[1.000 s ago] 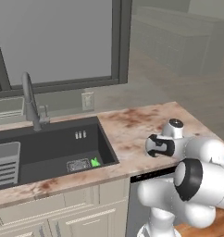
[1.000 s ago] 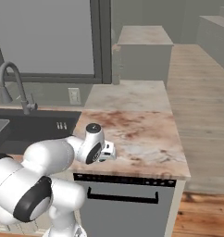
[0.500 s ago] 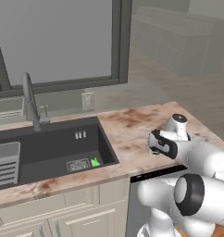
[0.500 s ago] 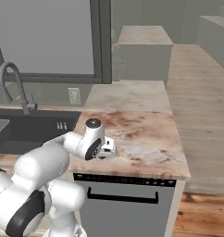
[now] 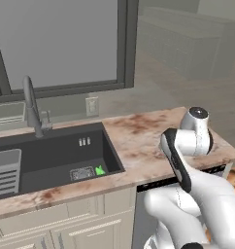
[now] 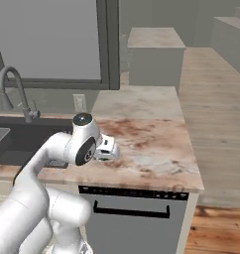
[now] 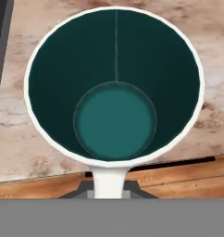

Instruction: Clear the mugs and bowl far away from the sink.

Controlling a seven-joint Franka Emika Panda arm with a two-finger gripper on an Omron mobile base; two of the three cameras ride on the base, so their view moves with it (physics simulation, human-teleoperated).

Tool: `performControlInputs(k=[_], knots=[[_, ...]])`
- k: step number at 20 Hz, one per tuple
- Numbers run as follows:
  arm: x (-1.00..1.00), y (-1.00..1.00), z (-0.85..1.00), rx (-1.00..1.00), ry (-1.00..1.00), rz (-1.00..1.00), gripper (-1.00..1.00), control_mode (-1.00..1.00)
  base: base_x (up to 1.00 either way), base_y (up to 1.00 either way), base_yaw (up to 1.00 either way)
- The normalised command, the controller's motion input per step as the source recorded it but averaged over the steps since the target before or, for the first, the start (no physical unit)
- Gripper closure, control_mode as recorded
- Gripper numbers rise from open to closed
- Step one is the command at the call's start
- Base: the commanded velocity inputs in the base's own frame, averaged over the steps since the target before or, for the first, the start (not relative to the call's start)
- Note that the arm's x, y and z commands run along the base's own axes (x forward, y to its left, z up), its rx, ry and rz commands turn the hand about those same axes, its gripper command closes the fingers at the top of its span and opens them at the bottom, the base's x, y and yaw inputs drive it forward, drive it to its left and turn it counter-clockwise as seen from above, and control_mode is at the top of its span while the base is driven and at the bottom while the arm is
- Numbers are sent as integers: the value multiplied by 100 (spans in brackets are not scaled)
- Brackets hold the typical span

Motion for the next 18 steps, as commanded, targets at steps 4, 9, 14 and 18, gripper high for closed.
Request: performControlInputs(k=[4,9,14,18], knots=[[-78,15,84,14,1,-3,100,-100,0,0,0],[-73,27,94,22,0,0,100,-100,0,0,0],[-48,11,98,5,-5,0,100,-100,0,0,0],[-68,0,100,-8,-7,-1,100,-100,0,0,0]])
